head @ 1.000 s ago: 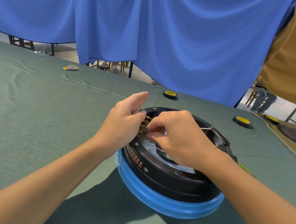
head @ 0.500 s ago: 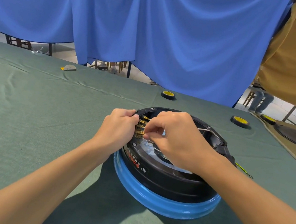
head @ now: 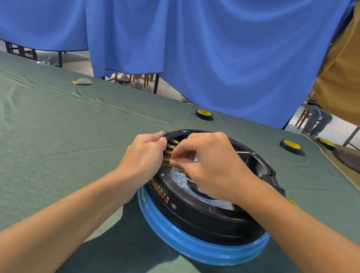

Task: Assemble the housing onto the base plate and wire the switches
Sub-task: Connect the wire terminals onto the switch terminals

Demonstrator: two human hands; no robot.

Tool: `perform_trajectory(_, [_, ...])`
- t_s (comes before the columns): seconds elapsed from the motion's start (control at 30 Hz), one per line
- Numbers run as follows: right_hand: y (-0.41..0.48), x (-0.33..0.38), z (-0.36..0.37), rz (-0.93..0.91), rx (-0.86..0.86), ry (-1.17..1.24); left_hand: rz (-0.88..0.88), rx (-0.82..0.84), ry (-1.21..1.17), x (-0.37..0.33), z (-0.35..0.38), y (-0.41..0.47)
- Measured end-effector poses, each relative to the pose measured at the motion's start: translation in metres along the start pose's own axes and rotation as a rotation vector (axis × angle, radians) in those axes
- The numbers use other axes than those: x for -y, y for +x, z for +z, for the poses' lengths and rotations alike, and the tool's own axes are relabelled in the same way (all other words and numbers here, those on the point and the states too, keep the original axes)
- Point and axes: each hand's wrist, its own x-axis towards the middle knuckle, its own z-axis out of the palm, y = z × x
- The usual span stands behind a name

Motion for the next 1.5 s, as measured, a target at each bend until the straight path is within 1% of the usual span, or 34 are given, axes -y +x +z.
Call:
perform_trajectory(0.03, [0.0,0.0,0.0,-0.001,0.004,-0.005,0.022,-0.012,0.046,0.001,0.001,0.001])
perform_trajectory(0.1, [0.001,0.001,-0.001,-0.004,0.011,-0.016,0.039,-0.025,0.218,-0.001,0.004,0.003])
perform_trajectory(0.17, [0.002,0.001,-0.002,-0.005,0.019,-0.023,-0.054,-0.021,0.327,-0.004,0.004,0.007])
perform_trajectory(0.23, [0.002,0.001,-0.003,-0.014,0.023,-0.028,-0.081,-0.009,0.435,-0.008,0.002,0.011])
perform_trajectory(0.33, [0.004,0.001,-0.003,-0.026,0.031,-0.043,-0.094,0.054,0.502,-0.012,0.002,0.01])
perform_trajectory(0.5, [0.008,0.003,0.0,-0.039,0.054,-0.049,-0.039,0.113,0.639,-0.009,-0.001,0.015])
perform_trajectory(0.67, [0.008,0.002,0.0,-0.032,0.059,-0.046,-0.084,0.092,0.518,-0.015,-0.002,0.007])
perform_trajectory(0.7, [0.007,0.002,0.0,-0.024,0.061,-0.031,-0.053,0.094,0.53,-0.014,-0.003,0.005])
perform_trajectory(0.77, [0.005,0.001,-0.002,0.001,0.069,-0.013,0.024,0.033,0.459,-0.013,-0.003,-0.001])
perform_trajectory(0.83, [0.002,0.001,-0.005,0.019,0.069,-0.004,0.153,-0.103,0.358,-0.013,-0.006,-0.005])
perform_trajectory(0.87, [0.0,0.001,-0.006,0.022,0.057,0.005,0.197,-0.141,0.292,-0.013,-0.008,-0.004])
perform_trajectory(0.9, [-0.002,0.0,-0.008,0.024,0.039,0.015,0.219,-0.14,0.22,-0.012,-0.009,-0.004])
perform_trajectory(0.97, [-0.01,-0.004,-0.015,0.038,-0.014,0.027,0.227,-0.082,0.129,-0.01,-0.007,-0.003])
perform_trajectory(1.07, [-0.026,-0.015,-0.028,0.083,-0.146,0.042,0.238,-0.001,0.112,-0.002,0.0,-0.002])
perform_trajectory(1.17, [-0.046,-0.026,-0.042,0.074,-0.326,-0.007,0.265,0.017,0.107,0.001,0.0,0.0])
perform_trajectory(1.23, [-0.06,-0.033,-0.05,0.085,-0.366,-0.021,0.272,0.015,0.097,0.001,-0.002,0.001])
perform_trajectory(1.33, [-0.077,-0.049,-0.057,0.17,-0.394,-0.028,0.29,-0.004,0.08,0.001,-0.001,-0.001])
perform_trajectory(1.43, [-0.088,-0.075,-0.061,0.344,-0.44,0.036,0.289,-0.026,0.055,-0.002,-0.001,-0.004])
perform_trajectory(1.5, [-0.093,-0.095,-0.063,0.452,-0.415,0.035,0.285,-0.019,0.037,-0.004,-0.002,-0.006])
